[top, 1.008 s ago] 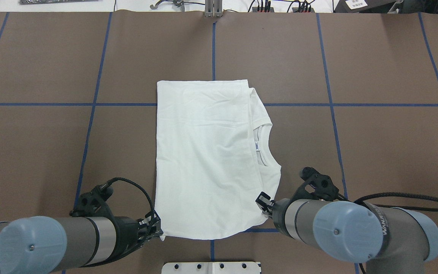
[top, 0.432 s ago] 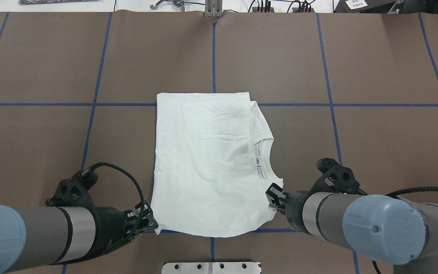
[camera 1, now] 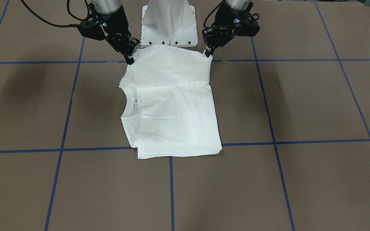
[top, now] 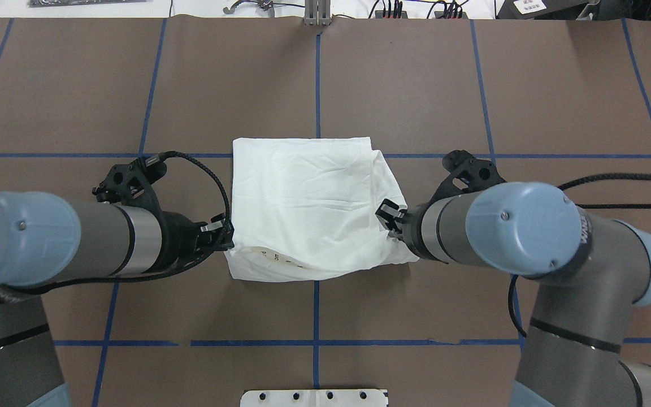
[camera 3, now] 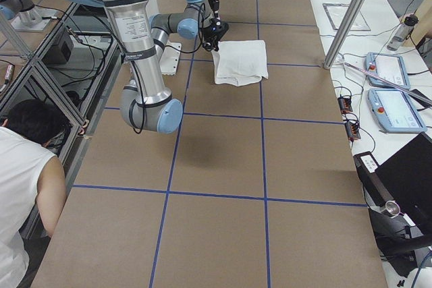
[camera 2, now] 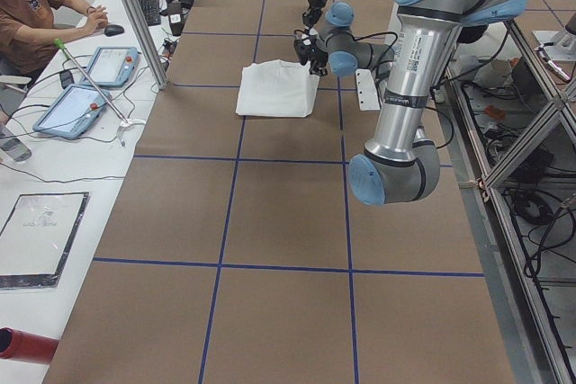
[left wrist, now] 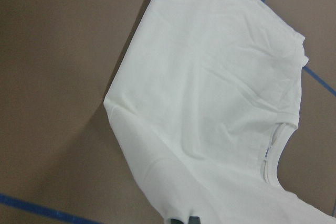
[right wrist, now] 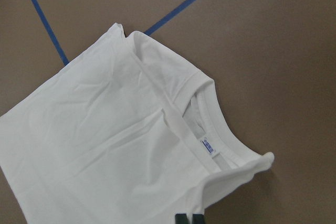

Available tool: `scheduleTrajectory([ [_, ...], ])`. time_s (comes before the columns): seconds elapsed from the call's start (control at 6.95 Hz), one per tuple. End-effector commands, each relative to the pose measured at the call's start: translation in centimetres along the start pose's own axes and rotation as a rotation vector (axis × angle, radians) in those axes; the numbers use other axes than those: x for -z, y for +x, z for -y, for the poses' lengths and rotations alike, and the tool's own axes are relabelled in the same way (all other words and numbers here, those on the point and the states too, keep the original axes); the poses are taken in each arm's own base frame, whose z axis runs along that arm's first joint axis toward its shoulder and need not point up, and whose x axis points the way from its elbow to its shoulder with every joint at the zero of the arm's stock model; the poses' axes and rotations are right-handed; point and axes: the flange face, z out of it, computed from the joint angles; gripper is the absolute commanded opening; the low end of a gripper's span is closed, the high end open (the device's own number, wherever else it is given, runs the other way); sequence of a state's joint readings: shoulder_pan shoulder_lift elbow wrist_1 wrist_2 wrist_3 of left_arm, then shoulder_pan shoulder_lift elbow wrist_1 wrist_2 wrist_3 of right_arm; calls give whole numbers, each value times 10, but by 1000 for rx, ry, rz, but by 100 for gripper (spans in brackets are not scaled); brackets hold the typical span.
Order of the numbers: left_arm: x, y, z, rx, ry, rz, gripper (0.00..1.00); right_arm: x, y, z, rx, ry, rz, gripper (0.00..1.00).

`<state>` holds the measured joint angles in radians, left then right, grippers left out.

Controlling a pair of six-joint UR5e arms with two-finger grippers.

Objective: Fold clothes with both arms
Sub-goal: 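Lift the near edge with both grippers and fold it away from the robot, then lay the edge on the far side and open both grippers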

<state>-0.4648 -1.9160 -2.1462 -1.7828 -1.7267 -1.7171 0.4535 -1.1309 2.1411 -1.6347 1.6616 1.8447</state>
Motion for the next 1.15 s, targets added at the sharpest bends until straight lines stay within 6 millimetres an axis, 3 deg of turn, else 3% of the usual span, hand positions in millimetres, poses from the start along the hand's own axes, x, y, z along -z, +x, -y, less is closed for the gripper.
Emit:
scheduleTrajectory([
  [0.0,-36,12,62,-63,84,43,0,-36,-35,58,71,52,-63,0],
  [0.29,-68,14,100,-60,123,12,0,-72,-69,90,91,40,-127,0],
  [0.43,-91,22,118,-54,139,2,0,-100,-81,106,106,47,-112,0],
  [0.58,-113,14,141,-47,158,-10,0,-123,-89,133,95,14,-87,0],
  [0.72,-139,4,179,-80,194,-20,14,-147,-95,165,144,-25,-123,0],
  [0.86,-153,3,217,-179,234,-7,46,-164,-122,191,148,-12,-135,99],
  [1.01,-146,0,235,-178,257,-2,99,-166,-123,218,155,-11,-123,100],
])
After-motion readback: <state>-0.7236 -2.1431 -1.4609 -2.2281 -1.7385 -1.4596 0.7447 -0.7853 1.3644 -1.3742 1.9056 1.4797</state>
